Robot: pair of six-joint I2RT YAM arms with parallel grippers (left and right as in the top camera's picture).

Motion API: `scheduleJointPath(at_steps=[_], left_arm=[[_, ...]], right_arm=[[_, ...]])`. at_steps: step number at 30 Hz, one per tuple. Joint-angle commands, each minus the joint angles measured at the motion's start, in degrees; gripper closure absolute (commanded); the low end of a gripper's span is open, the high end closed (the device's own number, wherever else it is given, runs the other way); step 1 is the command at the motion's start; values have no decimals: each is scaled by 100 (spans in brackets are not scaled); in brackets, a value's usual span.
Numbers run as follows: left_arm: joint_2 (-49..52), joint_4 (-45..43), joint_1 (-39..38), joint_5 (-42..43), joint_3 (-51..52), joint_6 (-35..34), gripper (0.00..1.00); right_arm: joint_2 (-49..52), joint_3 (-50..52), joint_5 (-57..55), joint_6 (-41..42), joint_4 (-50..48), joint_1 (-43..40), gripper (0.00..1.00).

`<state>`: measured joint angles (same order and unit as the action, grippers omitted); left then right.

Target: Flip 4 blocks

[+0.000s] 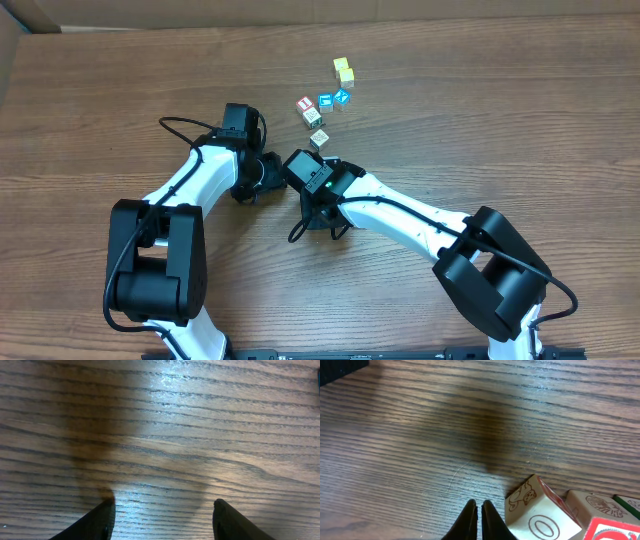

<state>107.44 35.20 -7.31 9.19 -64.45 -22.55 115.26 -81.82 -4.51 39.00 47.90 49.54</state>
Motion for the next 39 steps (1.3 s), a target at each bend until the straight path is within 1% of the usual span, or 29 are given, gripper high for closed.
scheduleJointPath(at_steps=[1, 12, 28, 30, 32, 39], left_arm=[[282, 76, 15, -254, 210, 26, 43], [282, 92, 15, -251, 210, 24, 41], [282, 90, 15, -251, 210, 24, 39], [282, 90, 15, -251, 210, 26, 39], [282, 90, 15, -254, 210, 26, 39], [282, 72, 15, -254, 212, 26, 39]], right_arm=[[7, 55, -203, 46, 15, 22, 93], [4, 50, -186, 46, 361, 22, 93], [4, 33, -205, -44, 468, 22, 92], [-7, -35, -188, -44, 498, 22, 92], [-28, -197, -186, -142, 603, 22, 95], [-278, -671, -188, -236, 704, -114, 95]])
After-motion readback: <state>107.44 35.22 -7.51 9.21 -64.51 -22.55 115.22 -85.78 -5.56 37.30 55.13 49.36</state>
